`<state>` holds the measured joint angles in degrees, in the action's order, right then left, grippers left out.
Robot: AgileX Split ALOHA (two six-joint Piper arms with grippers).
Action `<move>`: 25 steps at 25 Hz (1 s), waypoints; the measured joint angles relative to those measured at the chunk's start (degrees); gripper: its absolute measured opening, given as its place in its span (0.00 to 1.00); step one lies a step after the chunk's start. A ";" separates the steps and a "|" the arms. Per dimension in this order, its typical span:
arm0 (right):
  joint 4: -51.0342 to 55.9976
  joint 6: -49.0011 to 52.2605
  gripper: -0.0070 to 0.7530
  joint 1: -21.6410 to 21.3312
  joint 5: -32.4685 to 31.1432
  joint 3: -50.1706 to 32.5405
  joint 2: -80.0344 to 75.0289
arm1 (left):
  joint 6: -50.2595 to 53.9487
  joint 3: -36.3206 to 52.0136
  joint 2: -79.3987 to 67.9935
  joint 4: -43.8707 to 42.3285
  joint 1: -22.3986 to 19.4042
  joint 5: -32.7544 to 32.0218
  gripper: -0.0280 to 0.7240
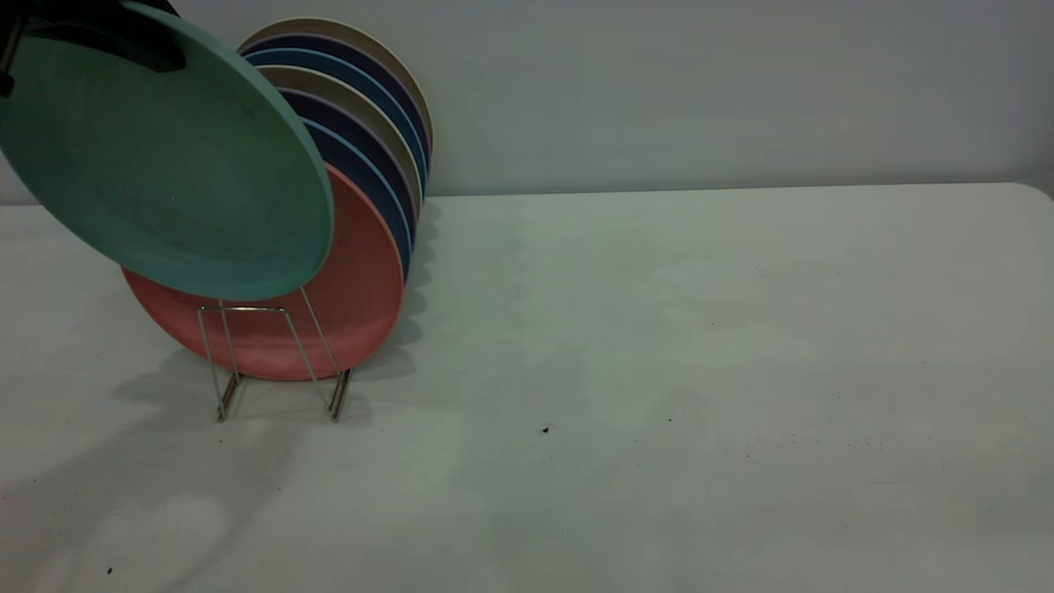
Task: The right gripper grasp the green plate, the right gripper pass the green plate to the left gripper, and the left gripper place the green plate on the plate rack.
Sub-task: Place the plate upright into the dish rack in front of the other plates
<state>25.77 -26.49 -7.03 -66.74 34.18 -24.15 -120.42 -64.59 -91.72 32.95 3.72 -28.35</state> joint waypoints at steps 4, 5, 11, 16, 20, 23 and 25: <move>0.00 0.00 0.57 0.00 0.00 0.00 0.11 | 0.00 0.00 -0.10 -0.19 0.00 0.38 0.16; 0.00 0.00 0.57 0.00 0.00 0.00 0.16 | 0.00 0.00 -0.10 -0.19 0.00 0.52 0.16; -0.02 0.00 0.57 0.00 0.00 0.00 0.16 | 0.00 -0.06 -2.09 -0.19 0.00 0.81 0.16; -0.02 0.00 0.57 0.00 0.05 0.00 0.16 | 0.00 -0.10 -4.45 -0.19 0.00 1.39 0.16; -0.31 0.00 0.57 0.00 0.05 0.00 0.16 | 0.00 -0.28 -5.86 -0.19 0.00 1.66 0.16; -0.43 0.00 0.57 0.00 0.11 0.00 0.16 | 0.00 -0.33 -6.63 -0.07 0.00 1.84 0.16; -0.78 0.00 0.57 0.00 0.16 0.00 0.16 | 0.00 -0.33 -7.16 0.22 0.00 1.95 0.16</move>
<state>24.99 -26.49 -7.03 -66.57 34.18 -23.98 -120.42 -64.92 -98.87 33.17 3.72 -26.40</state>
